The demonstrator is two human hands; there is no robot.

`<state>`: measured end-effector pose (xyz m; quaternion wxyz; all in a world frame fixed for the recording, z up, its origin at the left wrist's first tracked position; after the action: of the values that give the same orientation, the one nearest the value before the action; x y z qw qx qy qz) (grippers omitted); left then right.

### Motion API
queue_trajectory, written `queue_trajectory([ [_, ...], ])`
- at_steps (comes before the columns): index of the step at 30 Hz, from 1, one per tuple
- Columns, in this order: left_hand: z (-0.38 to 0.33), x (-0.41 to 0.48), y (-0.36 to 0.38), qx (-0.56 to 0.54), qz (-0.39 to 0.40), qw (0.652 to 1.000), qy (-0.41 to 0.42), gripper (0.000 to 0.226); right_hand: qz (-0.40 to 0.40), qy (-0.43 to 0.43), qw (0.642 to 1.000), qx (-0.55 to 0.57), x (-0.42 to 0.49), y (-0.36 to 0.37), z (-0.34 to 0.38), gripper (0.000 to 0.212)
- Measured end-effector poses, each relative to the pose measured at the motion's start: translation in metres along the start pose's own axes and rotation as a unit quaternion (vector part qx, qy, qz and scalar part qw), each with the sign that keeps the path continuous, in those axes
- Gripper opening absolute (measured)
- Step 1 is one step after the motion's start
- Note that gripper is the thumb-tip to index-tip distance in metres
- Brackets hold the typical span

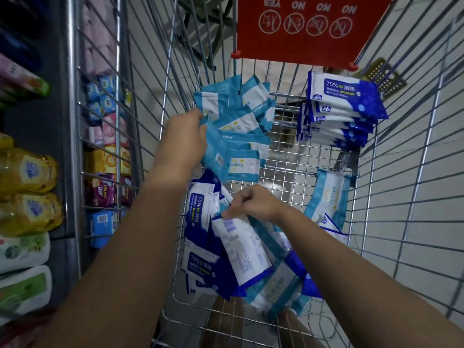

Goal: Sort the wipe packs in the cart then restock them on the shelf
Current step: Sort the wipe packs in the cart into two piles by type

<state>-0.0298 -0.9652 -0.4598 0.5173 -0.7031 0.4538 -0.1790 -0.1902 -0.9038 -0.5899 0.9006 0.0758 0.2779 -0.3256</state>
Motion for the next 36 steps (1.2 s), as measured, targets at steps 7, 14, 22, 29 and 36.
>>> queue_trajectory([
  [7, -0.043, -0.034, 0.047, 0.104, 0.036, 0.974, 0.2, 0.027, -0.04, 0.062, 0.996, 0.047, 0.0, -0.005, -0.013, 0.03],
  [14, -0.003, -0.048, 0.145, 0.072, 0.265, 0.951, 0.144, 0.074, -0.096, 0.068, 0.986, 0.118, -0.009, -0.011, -0.035, 0.031],
  [22, 0.019, -0.013, 0.12, 0.255, 0.171, 0.935, 0.175, 0.106, -0.084, 0.05, 0.992, 0.076, -0.013, -0.003, -0.035, 0.042],
  [29, 0.014, 0.001, 0.084, 0.151, -0.015, 0.977, 0.151, 0.071, -0.101, 0.041, 0.994, 0.02, -0.008, 0.002, -0.028, 0.04],
  [36, 0.03, -0.032, 0.12, 0.12, 0.244, 0.949, 0.157, 0.026, -0.259, 0.05, 0.946, 0.188, -0.018, -0.03, -0.031, 0.02],
])
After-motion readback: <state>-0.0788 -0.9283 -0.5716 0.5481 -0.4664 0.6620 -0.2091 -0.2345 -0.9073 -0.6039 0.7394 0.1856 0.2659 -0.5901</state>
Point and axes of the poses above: each hand's wrist, its own x-axis towards the middle knuckle, its own y-axis out of the palm, z = x × y, the point moved 7 cm from there along x, towards the middle knuckle, and after that the axes turned 13 degrees about -y, right-handed, at the moved point
